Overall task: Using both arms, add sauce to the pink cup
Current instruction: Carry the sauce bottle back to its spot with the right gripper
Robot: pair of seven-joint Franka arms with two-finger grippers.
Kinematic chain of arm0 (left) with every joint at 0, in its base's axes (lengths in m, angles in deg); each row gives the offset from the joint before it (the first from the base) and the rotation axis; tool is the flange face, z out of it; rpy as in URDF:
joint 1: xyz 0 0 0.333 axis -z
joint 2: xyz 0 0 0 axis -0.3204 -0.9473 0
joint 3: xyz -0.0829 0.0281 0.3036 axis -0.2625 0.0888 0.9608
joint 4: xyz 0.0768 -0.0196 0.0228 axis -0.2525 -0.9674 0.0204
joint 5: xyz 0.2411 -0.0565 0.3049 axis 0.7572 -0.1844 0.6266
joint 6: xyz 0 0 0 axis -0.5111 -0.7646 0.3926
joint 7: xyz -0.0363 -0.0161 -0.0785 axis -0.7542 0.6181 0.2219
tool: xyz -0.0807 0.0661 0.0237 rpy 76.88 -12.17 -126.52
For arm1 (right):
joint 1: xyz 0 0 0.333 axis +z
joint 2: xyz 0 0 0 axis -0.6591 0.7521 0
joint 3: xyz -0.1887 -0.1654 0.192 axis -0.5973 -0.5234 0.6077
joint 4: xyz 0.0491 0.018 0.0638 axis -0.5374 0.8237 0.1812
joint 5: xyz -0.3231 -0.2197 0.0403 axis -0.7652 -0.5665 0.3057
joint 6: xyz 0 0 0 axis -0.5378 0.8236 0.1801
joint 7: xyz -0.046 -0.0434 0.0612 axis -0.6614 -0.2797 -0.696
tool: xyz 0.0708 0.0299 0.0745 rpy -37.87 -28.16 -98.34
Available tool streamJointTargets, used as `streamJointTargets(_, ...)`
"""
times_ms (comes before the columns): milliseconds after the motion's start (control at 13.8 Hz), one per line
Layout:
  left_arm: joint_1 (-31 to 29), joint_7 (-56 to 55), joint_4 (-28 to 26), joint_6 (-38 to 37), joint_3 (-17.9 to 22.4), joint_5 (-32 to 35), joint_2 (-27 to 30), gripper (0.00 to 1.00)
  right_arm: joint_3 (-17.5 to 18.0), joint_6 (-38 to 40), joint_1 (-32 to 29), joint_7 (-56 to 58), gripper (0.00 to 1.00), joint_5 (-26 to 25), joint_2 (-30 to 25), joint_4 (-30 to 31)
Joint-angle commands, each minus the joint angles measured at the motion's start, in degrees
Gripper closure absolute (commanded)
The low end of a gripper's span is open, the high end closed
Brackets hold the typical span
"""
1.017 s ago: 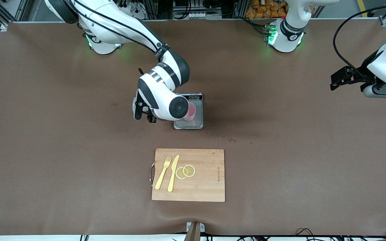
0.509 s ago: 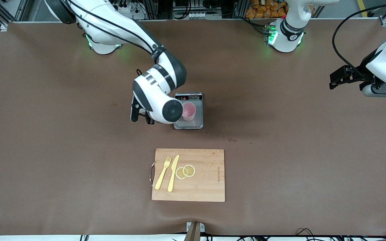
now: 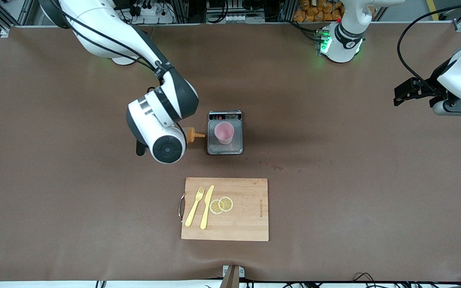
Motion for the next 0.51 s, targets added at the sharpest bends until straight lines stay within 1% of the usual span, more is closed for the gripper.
streamJointTargets(0, -0.77, 0.26, 0.50, 0.10, -0.57, -0.63, 0.05, 0.00, 0.69, 1.22, -6.21, 7.15, 1.00, 6.86, -4.71, 0.34)
streamJointTargets(218, -0.95, 0.26, 0.50, 0.98, -0.48, -0.55, 0.05, 0.00, 0.69, 1.57, -11.93, 14.45, 1.00, 11.27, -7.27, 1.03)
streamJointTargets(291, -0.95, 0.35, 0.58, 1.07, -0.48, -0.55, 0.05, 0.00, 0.69, 2.70, -13.60, 16.82, 1.00, 12.15, -7.27, 1.04)
streamJointTargets(436, -0.86, 1.31, 1.02, 1.07, -0.40, -0.20, 0.05, 0.00, 0.69, 4.81, -17.99, 23.58, 1.00, 15.48, -7.36, 1.04)
